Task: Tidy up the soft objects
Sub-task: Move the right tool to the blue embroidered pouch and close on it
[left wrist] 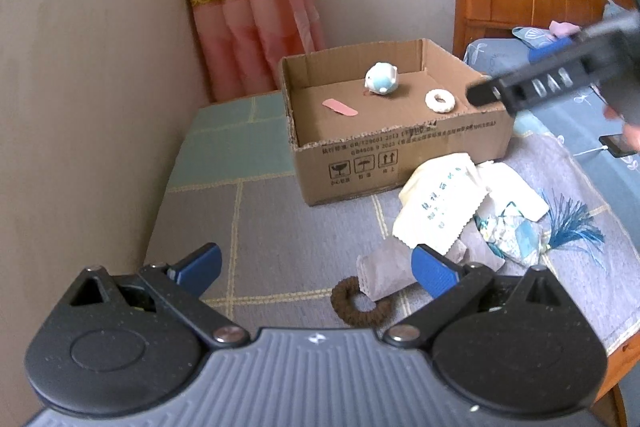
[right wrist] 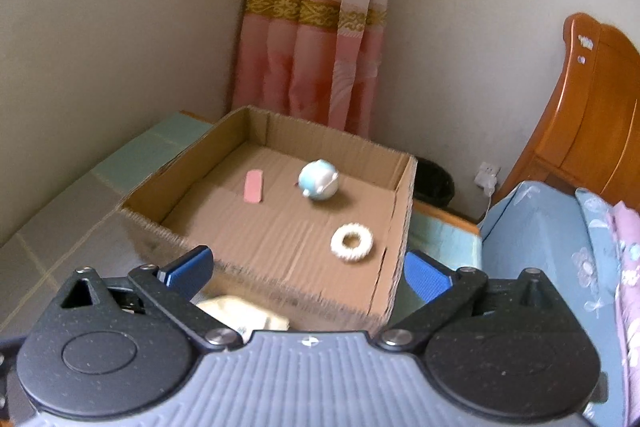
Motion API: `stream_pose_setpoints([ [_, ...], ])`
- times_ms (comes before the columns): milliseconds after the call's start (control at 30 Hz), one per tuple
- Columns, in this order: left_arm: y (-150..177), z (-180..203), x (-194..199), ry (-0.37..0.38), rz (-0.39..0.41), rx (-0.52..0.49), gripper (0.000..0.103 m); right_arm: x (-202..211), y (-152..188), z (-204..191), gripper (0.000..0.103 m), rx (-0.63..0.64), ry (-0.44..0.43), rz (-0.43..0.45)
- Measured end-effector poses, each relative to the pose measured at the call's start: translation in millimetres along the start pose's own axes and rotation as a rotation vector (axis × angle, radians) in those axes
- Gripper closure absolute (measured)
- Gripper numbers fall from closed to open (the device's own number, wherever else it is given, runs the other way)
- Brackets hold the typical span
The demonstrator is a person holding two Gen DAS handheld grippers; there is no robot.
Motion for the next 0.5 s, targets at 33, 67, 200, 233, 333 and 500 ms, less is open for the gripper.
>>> stream_pose_setpoints([
  [33, 1.3, -0.1, -0.4, -0.001, -0.005, 0.001, 0.002, 1.4, 6.9, -2.2, 0.000, -0.009, -0.008, -0.005],
  [67, 2.7, -0.2, -1.2, -0.002, -0.009, 0.000, 0.002, 2.4, 13.1, -4.3, 0.000, -0.018, -0.013, -0.008],
  [200, 11.4, -1.1, -4.4, 0.000, -0.030, -0.003, 0.002, 1.6, 45.7, -15.3, 0.000, -0.044, -0.047, -0.018],
  [233, 14.1, -1.7, -5.3, -0.001, -0.034, -0.002, 0.002, 0.6, 53.3, -18.9, 0.000, -0.039, -0.060, -0.024],
  [333, 22.6, -3.0, -8.6, 0.006, -0.053, 0.007, 0.002, -1.4, 76.0, -26.8, 0.000, -0.017, -0.073, -0.035],
  [500, 35.6, 1.1, -17.3, 0.022, -0.086, 0.007, 0.002, -5.3, 100.5, -28.0, 0.000, -0.060, -0.108, -0.055],
])
Point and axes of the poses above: each gripper's, at about its wrist camera, not at the fingertips, and x roughly against the way its jaws point, z to its right, y to its underside, the point moved 8 cm from there along -x, roughly the way its jaws point, and after that the axes turned 15 degrees about -y, right-handed, at the moved point
